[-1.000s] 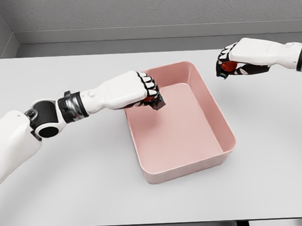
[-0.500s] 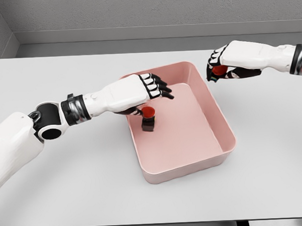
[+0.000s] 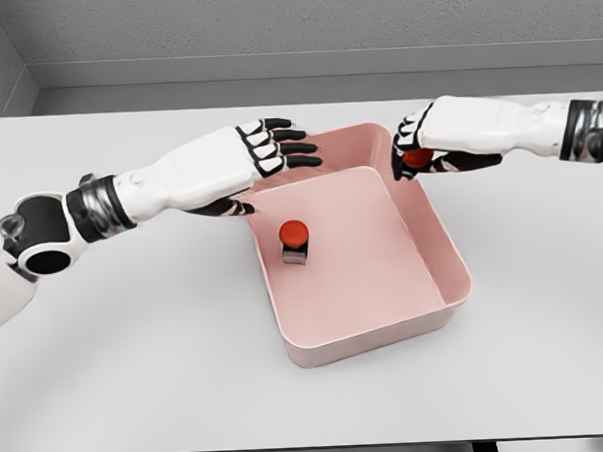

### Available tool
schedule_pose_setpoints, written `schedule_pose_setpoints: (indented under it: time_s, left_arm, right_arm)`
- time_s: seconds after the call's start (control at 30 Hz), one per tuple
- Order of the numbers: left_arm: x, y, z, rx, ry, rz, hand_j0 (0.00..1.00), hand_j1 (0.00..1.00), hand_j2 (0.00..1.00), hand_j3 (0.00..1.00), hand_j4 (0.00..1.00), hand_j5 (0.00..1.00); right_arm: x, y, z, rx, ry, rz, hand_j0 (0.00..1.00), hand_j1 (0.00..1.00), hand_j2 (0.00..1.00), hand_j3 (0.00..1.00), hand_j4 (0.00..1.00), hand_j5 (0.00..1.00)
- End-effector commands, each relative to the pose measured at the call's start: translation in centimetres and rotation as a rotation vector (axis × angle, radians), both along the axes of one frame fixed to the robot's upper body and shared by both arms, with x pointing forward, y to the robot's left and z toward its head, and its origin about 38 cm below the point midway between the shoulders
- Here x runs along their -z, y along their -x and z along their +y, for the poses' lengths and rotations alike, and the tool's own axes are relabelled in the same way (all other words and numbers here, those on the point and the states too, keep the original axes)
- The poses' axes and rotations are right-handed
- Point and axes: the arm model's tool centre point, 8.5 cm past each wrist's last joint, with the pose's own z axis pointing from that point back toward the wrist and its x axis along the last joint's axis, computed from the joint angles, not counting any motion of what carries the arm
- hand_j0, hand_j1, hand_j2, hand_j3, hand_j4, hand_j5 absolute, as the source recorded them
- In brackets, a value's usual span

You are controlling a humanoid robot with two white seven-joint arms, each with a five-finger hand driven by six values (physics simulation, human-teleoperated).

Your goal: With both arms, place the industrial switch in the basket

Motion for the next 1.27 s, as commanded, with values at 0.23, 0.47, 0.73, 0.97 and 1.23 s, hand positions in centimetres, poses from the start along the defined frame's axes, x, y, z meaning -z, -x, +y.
schedule_pose_setpoints:
  time_s: [0.23, 0.47, 0.73, 0.97, 1.23]
  left_arm:
    - [-1.8, 3.0, 11.4, -0.181, -0.13, 0.013, 1.0, 1.0, 1.0, 1.0, 1.0, 1.0]
    - [-1.2, 3.2, 12.4, -0.199, -0.167, 0.029, 1.0, 1.0, 1.0, 1.0, 1.0, 1.0]
    - [-1.0, 3.3, 12.4, -0.199, -0.167, 0.035, 1.0, 1.0, 1.0, 1.0, 1.0, 1.0]
    - [-1.0, 3.3, 12.4, -0.201, -0.171, 0.037, 1.0, 1.0, 1.0, 1.0, 1.0, 1.0]
    - [-0.8, 3.2, 12.5, -0.203, -0.175, 0.039, 1.0, 1.0, 1.0, 1.0, 1.0, 1.0]
  right_arm:
    - [1.0, 0.8, 2.3, -0.064, -0.008, 0.027, 0.46, 0.46, 0.46, 0.46, 0.46, 0.46]
    - [2.0, 1.5, 4.5, -0.123, -0.014, 0.048, 0.46, 0.46, 0.46, 0.46, 0.46, 0.46]
    - [1.8, 1.4, 4.9, -0.13, -0.017, 0.043, 1.0, 1.0, 1.0, 1.0, 1.0, 1.0]
    - [-0.6, 0.9, -0.2, -0.014, 0.004, -0.012, 1.0, 1.0, 1.0, 1.0, 1.0, 1.0]
    - [-1.4, 1.1, -8.2, 0.189, 0.016, -0.026, 1.0, 1.0, 1.0, 1.0, 1.0, 1.0]
